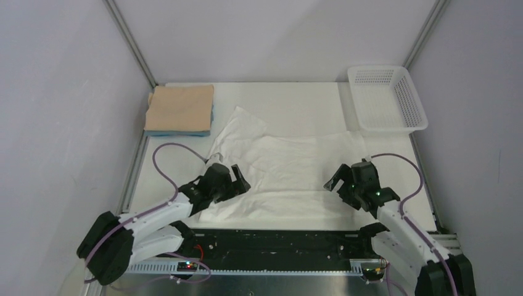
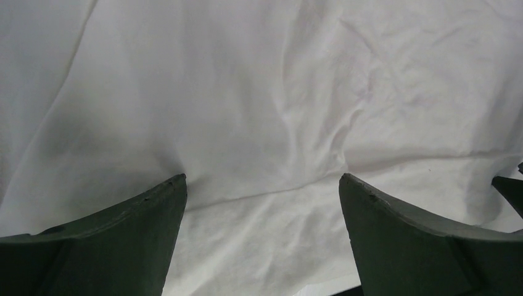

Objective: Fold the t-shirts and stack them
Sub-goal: Fold the flattened tshirt in 1/3 of the way, then grab the side of the flattened tshirt furthest away from the robot with both arms, then fold the other side of the tshirt into a rectangle

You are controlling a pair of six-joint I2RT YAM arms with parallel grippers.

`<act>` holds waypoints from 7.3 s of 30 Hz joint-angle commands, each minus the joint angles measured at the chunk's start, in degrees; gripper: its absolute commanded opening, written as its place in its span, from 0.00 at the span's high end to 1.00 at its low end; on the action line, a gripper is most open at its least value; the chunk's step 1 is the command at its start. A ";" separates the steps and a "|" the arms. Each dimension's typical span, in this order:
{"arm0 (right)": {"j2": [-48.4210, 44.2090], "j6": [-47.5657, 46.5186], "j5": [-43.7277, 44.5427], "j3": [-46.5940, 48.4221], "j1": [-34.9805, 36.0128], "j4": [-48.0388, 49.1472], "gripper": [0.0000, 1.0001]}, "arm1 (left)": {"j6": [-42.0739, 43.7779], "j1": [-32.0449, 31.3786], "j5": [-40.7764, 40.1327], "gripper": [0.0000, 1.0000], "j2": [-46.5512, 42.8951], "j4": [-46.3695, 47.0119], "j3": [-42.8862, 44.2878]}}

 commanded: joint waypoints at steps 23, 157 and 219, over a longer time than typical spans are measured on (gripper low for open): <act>-0.32 -8.39 21.55 18.78 2.70 -5.09 0.01 | 13.59 6.01 -13.19 0.00 8.02 -23.93 34.01; 47.08 -8.69 33.91 49.36 2.28 -13.02 1.00 | 22.08 6.38 -16.47 1.00 29.08 -23.62 49.27; 2.55 -3.09 32.16 22.37 -5.53 -24.02 0.01 | -2.76 -22.32 -16.13 0.00 -20.46 -43.26 18.23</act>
